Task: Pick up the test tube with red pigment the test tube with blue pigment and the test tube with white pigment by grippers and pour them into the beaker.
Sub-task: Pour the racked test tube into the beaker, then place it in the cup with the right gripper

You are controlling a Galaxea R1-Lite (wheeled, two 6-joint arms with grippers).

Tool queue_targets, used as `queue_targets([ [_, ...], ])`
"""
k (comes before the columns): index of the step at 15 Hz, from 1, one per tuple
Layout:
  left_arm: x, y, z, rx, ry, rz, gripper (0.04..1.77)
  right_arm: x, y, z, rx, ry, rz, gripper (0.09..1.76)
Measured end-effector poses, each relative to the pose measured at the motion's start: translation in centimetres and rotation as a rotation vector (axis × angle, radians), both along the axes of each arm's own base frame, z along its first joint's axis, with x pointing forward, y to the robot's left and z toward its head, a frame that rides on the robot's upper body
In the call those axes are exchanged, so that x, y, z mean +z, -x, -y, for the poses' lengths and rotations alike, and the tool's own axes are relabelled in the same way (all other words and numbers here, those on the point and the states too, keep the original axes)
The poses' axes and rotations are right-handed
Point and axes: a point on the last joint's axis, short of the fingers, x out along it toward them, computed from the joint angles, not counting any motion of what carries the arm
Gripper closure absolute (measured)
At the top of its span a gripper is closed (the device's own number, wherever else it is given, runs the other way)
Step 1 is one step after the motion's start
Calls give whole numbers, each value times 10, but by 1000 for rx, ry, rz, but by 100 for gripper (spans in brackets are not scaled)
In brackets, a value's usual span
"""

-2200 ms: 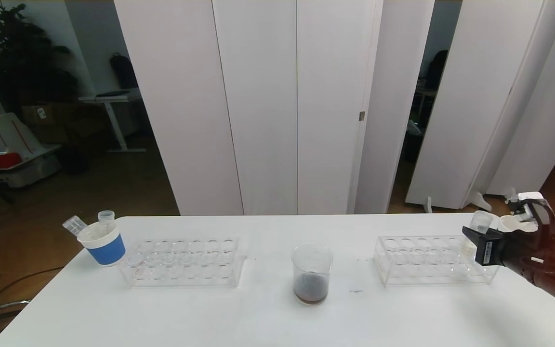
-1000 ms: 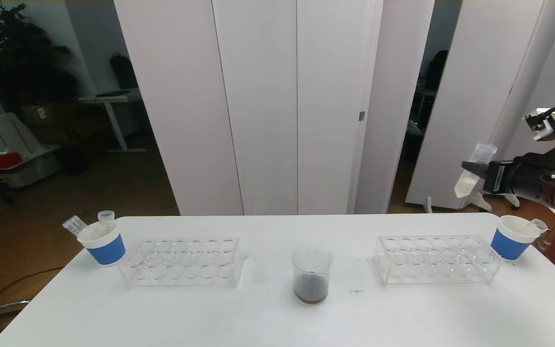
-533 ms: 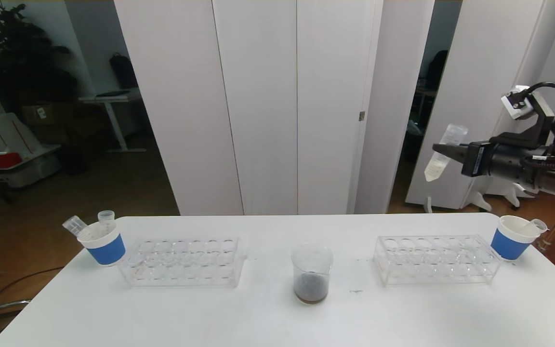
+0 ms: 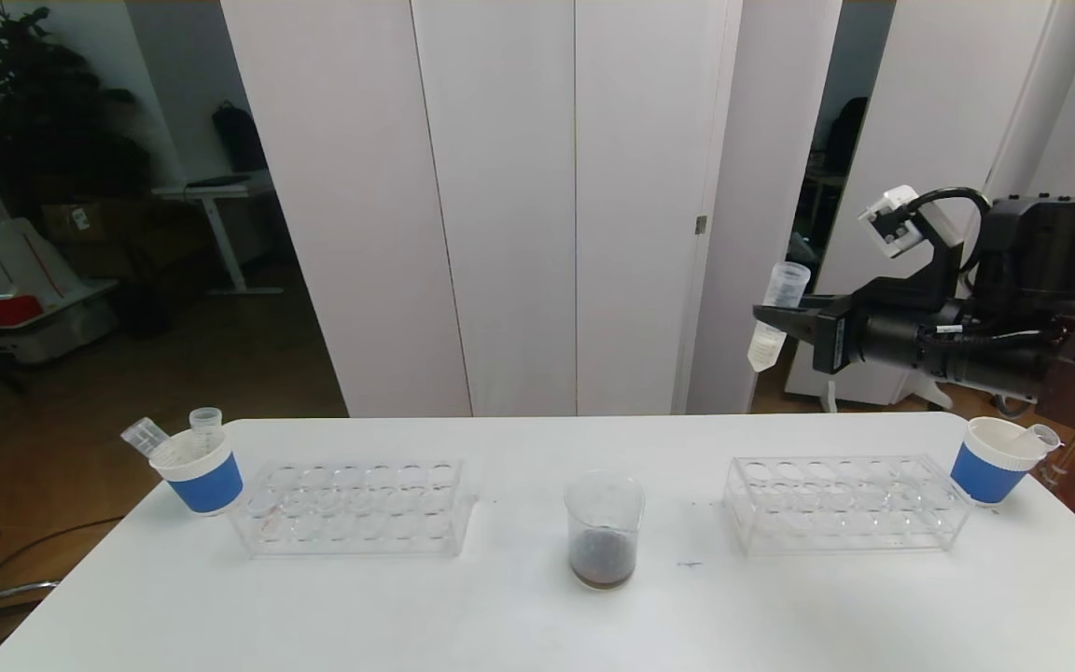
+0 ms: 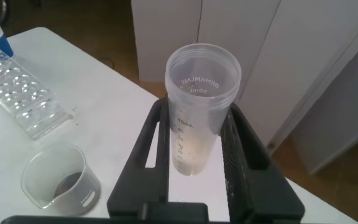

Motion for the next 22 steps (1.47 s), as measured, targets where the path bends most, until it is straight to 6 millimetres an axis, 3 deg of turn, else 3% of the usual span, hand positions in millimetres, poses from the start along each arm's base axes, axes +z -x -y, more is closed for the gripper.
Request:
queue_targets([
  [13,0,0,0,0,0,0,6,-4,-1,-33,117,145,241,128],
  [22,0,0,0,0,0,0,6,-37,6,-69,217,200,351,128],
])
